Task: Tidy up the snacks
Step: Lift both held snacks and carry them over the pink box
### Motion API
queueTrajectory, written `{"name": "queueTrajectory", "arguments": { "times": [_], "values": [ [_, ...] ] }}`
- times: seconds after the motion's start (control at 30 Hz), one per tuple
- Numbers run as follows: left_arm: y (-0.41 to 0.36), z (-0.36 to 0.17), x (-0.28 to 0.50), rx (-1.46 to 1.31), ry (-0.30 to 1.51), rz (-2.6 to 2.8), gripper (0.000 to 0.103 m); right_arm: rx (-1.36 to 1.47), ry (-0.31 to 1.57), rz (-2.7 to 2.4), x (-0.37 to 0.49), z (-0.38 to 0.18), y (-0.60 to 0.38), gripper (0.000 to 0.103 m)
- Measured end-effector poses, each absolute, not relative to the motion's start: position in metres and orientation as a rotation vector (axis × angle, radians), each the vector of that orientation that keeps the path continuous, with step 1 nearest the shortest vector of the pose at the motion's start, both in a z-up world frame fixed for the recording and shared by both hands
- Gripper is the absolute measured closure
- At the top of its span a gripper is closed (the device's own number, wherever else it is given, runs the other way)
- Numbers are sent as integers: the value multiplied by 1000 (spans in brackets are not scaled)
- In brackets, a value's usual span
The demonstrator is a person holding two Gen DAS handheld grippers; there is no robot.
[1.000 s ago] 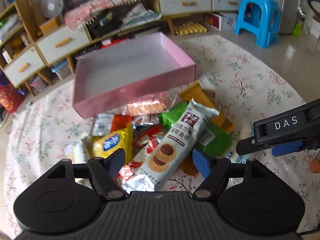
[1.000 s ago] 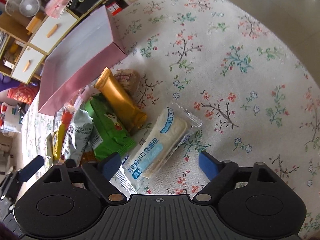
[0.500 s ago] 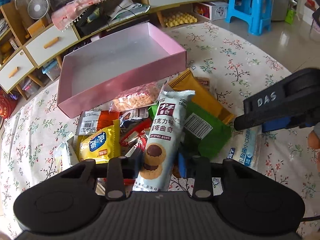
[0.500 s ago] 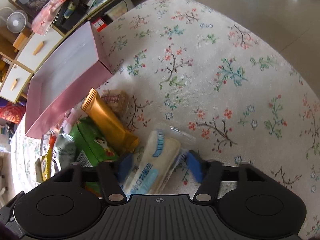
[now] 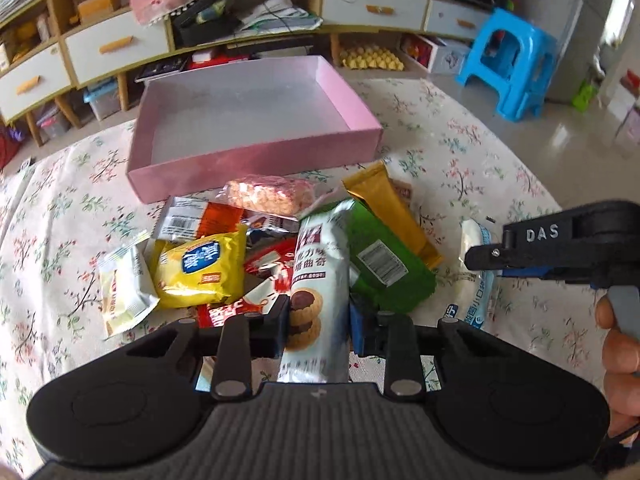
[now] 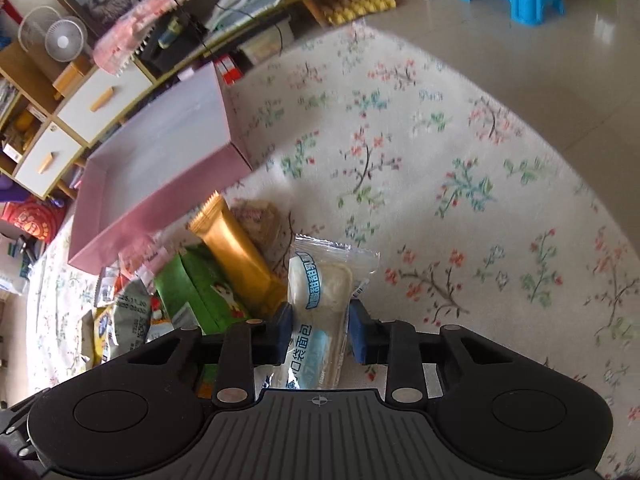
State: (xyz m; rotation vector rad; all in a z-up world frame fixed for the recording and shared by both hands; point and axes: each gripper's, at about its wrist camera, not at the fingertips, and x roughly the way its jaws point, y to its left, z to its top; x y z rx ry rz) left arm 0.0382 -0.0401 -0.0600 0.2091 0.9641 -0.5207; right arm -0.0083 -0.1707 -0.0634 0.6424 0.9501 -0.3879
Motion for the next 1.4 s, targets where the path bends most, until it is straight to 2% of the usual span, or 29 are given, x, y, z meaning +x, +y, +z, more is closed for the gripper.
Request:
{"name": "queueTrajectory", "arguments": {
  "times": [0.37, 0.93, 1.2, 1.4],
  "values": [
    [-29, -57, 45, 114, 990, -515, 77, 586, 879, -375, -15, -45, -168, 75],
    [6, -32, 51, -96, 874, -494, 77, 510, 727, -357, -24, -14, -170, 76],
    [14, -17, 92, -139, 769, -393, 77, 481, 633, -293, -2, 15, -175, 76],
    [11, -21, 143, -152, 728, -348, 77, 450, 612, -196, 47, 33, -177, 76]
  ]
}}
